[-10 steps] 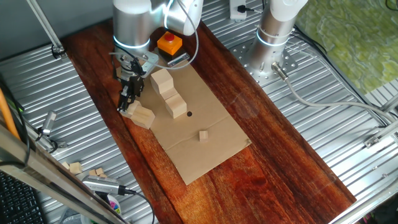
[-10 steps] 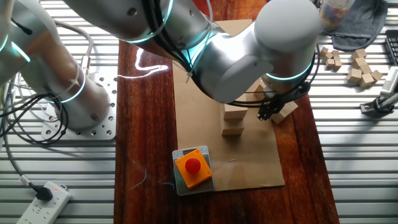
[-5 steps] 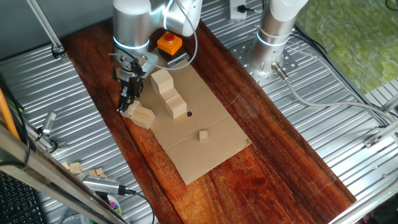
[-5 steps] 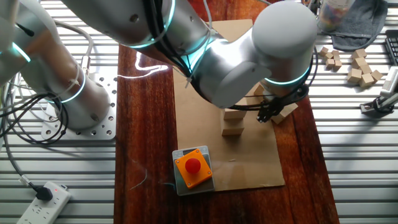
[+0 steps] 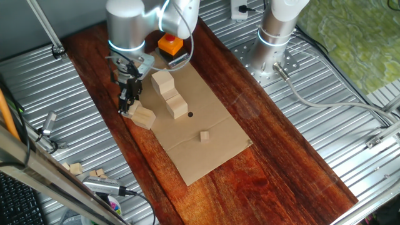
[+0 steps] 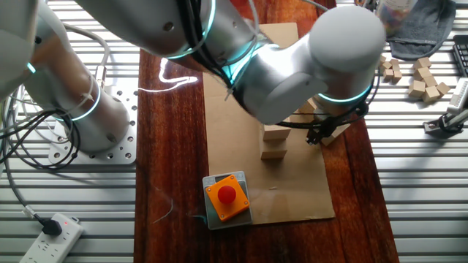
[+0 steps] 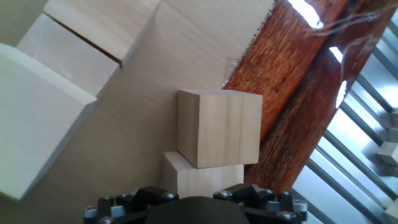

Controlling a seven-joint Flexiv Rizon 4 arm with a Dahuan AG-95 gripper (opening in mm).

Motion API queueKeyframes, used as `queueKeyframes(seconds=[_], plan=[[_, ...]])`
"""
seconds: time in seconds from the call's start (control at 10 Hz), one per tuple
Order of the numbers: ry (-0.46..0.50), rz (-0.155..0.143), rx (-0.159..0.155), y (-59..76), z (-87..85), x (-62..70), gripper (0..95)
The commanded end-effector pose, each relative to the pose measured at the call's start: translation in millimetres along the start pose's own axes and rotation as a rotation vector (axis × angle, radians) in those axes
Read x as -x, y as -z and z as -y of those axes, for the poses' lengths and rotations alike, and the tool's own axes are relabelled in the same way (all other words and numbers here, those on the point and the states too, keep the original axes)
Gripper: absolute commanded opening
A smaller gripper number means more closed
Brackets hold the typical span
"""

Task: Stack the blocks into a pyramid shape

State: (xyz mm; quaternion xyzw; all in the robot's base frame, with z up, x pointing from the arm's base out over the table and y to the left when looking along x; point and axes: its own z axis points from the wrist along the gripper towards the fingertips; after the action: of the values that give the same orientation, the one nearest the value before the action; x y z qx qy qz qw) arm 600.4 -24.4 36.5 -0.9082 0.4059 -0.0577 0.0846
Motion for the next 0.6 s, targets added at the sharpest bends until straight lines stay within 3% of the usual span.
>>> queueKeyframes(seconds=[0.1, 0.6], plan=[[0.021, 0.009, 0.017, -0.7, -1.1, 0.5, 76.0], [0.025, 0.015, 0.025, -4.0, -1.9, -0.1, 76.0]])
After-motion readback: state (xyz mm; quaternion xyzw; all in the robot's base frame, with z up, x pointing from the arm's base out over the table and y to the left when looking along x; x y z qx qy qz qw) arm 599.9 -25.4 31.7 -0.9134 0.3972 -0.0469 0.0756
